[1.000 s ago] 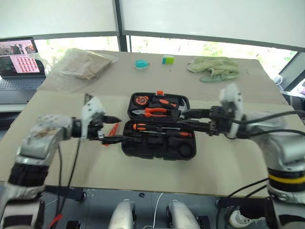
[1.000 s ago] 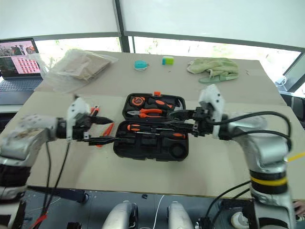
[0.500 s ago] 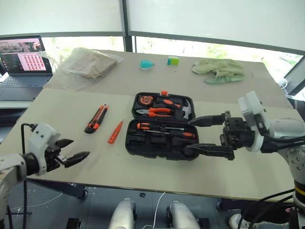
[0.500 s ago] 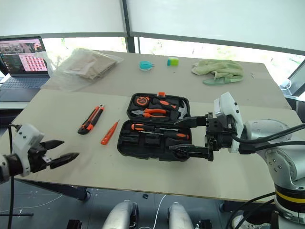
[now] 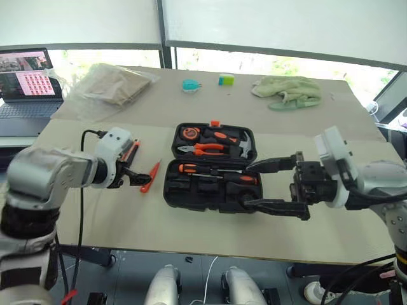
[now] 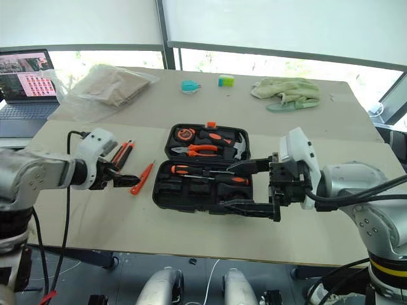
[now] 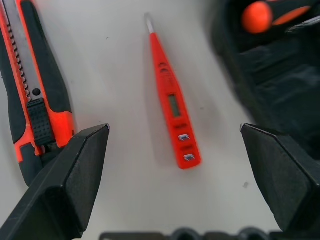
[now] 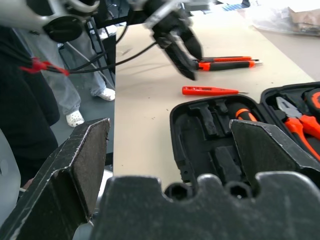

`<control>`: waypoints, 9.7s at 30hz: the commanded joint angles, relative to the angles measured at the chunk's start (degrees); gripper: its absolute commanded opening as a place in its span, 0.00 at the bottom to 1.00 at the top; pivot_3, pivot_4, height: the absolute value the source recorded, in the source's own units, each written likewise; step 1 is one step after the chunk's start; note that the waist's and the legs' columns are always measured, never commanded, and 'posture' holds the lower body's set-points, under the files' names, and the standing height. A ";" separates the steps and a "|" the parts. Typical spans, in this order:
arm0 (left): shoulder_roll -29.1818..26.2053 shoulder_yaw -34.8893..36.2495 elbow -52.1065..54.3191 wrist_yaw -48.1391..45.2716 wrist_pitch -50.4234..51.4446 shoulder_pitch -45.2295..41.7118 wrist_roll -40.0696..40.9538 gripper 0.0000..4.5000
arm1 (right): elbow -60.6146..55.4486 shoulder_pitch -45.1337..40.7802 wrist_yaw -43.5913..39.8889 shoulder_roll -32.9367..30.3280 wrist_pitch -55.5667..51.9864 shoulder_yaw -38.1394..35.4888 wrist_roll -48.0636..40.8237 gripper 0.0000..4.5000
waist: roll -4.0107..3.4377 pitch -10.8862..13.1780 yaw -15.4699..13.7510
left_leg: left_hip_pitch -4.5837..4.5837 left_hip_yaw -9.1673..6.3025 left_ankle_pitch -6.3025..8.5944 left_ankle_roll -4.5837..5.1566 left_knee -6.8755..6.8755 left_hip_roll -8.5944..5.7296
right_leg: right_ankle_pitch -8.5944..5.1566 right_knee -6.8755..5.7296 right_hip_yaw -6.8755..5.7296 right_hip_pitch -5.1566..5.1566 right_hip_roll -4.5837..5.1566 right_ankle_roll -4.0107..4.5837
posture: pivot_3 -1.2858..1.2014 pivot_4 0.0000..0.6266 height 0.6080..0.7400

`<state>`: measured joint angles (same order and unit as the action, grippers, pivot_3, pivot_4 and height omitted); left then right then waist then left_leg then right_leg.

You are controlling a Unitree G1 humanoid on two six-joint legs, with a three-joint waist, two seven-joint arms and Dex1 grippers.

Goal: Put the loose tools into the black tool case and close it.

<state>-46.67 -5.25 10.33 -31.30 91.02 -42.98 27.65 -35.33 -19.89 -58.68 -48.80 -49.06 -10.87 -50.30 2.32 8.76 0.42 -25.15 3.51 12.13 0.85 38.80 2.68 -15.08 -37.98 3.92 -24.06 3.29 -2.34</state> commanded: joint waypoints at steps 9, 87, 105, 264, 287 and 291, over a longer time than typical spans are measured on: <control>5.40 -11.79 -16.69 -0.35 -10.18 -4.87 -6.59 0.89 | -2.87 -1.23 5.09 -0.04 0.81 -1.23 -4.94 1.00 | -0.02 -0.01 0.20 | -0.03 -0.01 0.00 0.00 0.00 -0.02 | 0.00 -0.02 0.00 -0.01 0.01 0.00 | 0.52 0.24 1.00; 14.57 -13.20 -32.38 -53.33 -66.53 -17.07 -22.56 0.58 | -10.16 16.91 16.73 -6.62 2.49 -8.27 -9.45 1.00 | 0.03 0.00 0.10 | -0.29 -0.15 -0.01 0.02 0.18 -0.04 | -0.02 0.00 -0.03 -0.06 0.01 -0.08 | 0.52 0.24 1.00; 18.62 -8.13 -39.36 -47.81 -86.32 -3.36 -21.46 0.01 | -8.34 15.52 17.42 -6.75 2.22 -6.60 -8.24 1.00 | 0.02 -0.01 -0.20 | -0.22 -0.11 -0.02 0.01 0.21 -0.07 | 0.00 -0.02 -0.03 0.03 0.04 -0.09 | 0.52 0.24 1.00; 11.19 -22.98 -17.26 -52.80 -69.01 -6.40 -24.98 0.53 | -10.83 18.80 17.67 -4.85 1.74 -5.02 -6.90 1.00 | 0.20 -0.02 -0.50 | -0.19 -0.13 -0.01 -0.01 0.17 -0.01 | -0.06 0.00 -0.11 0.04 0.01 -0.02 | 0.52 0.24 1.00; 11.68 -27.21 -18.19 -56.37 -72.18 -7.03 -29.56 0.01 | -10.62 18.63 18.60 -4.31 1.67 -4.41 -7.66 1.00 | 0.20 -0.02 -0.94 | -0.19 -0.07 -0.01 0.00 0.26 -0.02 | -0.04 -0.01 -0.11 0.10 0.00 -0.05 | 0.52 0.24 1.00; 12.36 -29.12 -20.16 -54.78 -76.06 -6.90 -33.24 0.01 | -10.28 18.19 19.17 -3.95 1.52 -4.48 -8.18 1.00 | 0.13 -0.09 -0.97 | -0.13 -0.06 -0.01 0.00 0.25 -0.03 | -0.04 0.00 -0.11 0.17 0.00 -0.05 | 0.52 0.24 1.00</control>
<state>-34.31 -31.62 -8.37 -86.43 16.23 -50.89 -2.64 -45.28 -1.07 -39.83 -52.88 -48.34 -14.33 -57.51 2.45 8.67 -0.56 -25.23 3.46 12.12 0.84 39.05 2.65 -15.12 -37.97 3.81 -23.84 3.29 -2.39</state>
